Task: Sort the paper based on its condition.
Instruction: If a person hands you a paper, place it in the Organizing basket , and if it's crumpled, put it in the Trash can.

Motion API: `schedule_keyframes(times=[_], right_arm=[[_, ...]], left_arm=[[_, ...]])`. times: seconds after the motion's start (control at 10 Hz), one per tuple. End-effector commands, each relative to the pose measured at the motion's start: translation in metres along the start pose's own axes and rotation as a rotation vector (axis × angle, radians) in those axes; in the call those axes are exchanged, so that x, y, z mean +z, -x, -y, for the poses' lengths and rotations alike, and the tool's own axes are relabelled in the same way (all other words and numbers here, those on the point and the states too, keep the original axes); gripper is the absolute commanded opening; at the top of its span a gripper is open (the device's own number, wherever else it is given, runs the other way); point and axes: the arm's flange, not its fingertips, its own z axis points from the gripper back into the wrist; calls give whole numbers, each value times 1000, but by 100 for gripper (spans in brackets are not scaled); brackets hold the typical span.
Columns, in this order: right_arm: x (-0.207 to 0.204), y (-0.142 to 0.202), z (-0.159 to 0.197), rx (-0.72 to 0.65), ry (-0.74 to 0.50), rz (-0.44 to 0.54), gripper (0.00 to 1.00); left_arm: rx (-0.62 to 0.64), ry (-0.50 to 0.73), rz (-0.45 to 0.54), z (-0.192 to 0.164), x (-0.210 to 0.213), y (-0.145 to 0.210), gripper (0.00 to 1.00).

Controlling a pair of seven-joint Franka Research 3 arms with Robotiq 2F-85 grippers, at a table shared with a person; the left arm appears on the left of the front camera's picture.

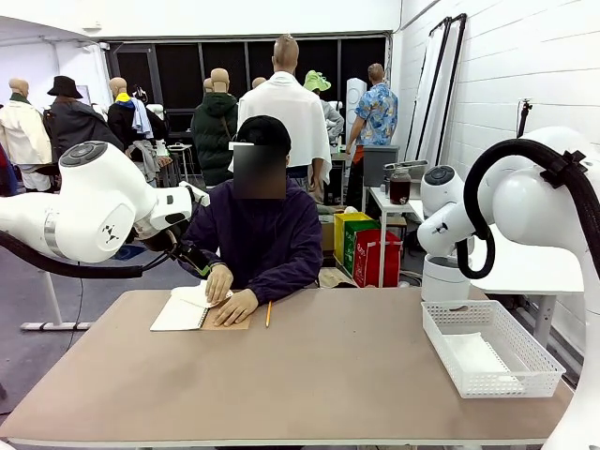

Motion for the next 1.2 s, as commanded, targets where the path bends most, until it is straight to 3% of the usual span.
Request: schedule_keyframes(times=[0.0,0.9,1.1], right_arm=[[0,-2,0,5,5,8,100],[0,0,0,0,0,0,100],[32,-2,-8,37,-75,-9,100]], left_arm=[[3,1,-3,-1,-1,-1,100],[3,1,-3,-1,-1,-1,100],[3,1,-3,-1,-1,-1,100]])
